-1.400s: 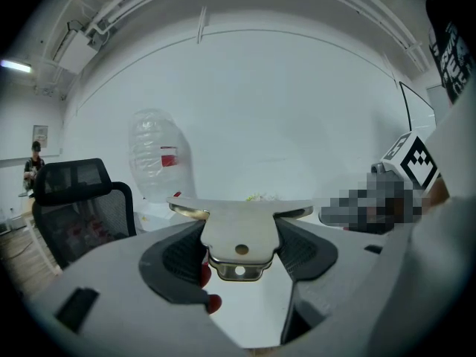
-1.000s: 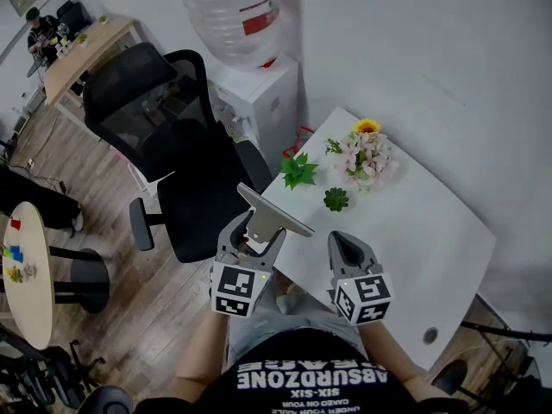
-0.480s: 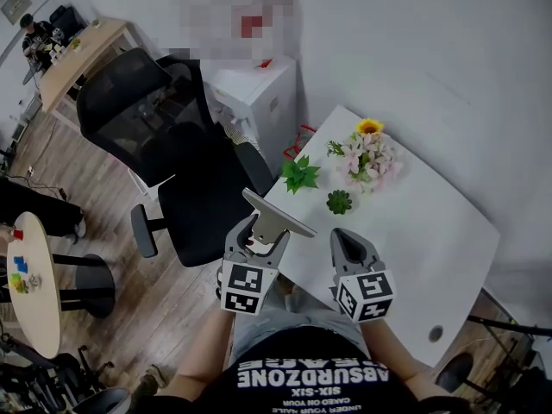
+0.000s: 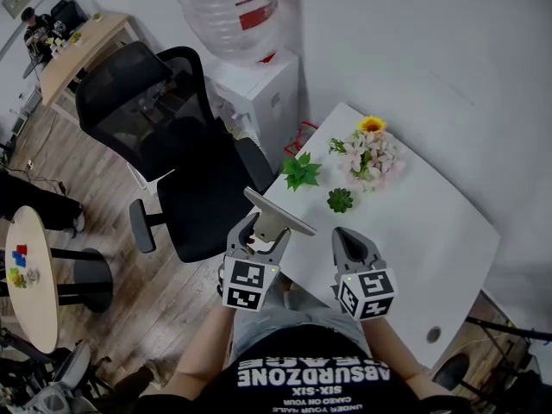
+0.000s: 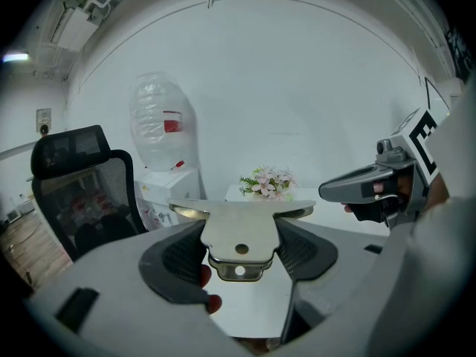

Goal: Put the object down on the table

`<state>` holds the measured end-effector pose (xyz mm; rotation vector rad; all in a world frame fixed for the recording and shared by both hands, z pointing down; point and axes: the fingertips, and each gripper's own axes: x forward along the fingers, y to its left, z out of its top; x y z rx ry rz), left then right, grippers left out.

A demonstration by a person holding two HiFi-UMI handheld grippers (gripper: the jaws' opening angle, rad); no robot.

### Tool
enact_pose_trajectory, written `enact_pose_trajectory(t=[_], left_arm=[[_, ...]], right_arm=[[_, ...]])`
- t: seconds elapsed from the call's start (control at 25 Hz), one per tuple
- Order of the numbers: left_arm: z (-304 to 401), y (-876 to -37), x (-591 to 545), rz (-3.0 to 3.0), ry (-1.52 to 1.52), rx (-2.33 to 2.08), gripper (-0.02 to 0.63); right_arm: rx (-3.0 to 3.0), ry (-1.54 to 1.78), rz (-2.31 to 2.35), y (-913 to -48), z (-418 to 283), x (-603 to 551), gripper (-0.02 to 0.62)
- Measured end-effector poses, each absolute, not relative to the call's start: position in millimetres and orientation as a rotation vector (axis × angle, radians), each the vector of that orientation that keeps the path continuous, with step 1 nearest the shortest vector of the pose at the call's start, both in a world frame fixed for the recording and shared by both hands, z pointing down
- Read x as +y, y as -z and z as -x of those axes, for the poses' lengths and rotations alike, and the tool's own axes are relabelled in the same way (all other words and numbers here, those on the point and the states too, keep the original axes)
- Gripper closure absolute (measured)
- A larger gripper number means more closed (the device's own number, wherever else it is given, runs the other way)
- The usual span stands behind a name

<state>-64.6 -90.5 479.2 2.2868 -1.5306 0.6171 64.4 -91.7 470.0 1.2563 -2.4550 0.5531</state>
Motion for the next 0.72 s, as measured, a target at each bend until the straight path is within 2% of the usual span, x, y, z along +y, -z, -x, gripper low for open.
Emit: enact_pose_trajectory(t=[0.72], left_arm=[[58.3,-509.5,-89.4,-2.239,-0.656,-1.494,0.319]], right_arm=[[-2.430,-0.562,-1.228,-481.7,-67.7,-93.3,0.598]])
